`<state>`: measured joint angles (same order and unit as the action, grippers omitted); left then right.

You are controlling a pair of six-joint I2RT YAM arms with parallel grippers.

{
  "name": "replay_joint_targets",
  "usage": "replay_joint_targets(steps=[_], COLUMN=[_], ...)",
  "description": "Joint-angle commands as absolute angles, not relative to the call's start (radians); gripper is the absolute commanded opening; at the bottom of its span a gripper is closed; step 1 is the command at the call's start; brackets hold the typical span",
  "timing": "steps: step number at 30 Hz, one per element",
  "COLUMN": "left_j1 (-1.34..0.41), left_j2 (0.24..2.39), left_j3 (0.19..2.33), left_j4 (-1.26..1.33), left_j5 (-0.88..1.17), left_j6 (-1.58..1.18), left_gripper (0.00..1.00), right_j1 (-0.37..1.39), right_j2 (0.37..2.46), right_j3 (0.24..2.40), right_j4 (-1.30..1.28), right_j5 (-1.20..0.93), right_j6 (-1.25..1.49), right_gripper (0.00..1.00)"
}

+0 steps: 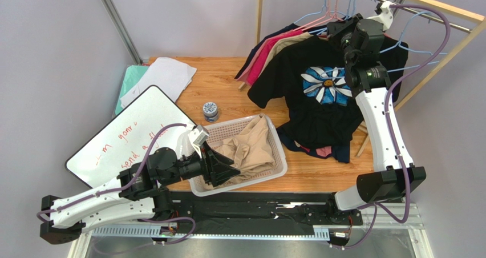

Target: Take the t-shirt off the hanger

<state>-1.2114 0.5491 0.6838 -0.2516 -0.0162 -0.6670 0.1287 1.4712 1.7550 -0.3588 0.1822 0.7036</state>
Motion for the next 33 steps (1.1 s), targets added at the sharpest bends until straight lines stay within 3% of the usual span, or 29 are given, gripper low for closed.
replay_joint_targets(steps=[1,18,33], left_j1=[-1.216,-1.216,-1.216], left_j2=[0.537,0.546,0.574], left_j3=[0.710,0.690,0.689], left_j4=[-0.245,-0.216,-0.202], left_j5=[-0.011,-0.008,-0.008], left_j6=[-0.667,-0.678,-0.673], left_gripper=[0.63,0.63,0.63], right_j1=[0.129,0.126,0.101], right_j2=[1.462,1.250,1.181], right_j3=[1.805,1.681,1.315], right_j4=[-0.324,-0.219,0.268], right_j5=[0.181,0.134,-0.057], right_j6=[0.727,0.580,0.161], right_gripper=[0.00,0.00,0.00])
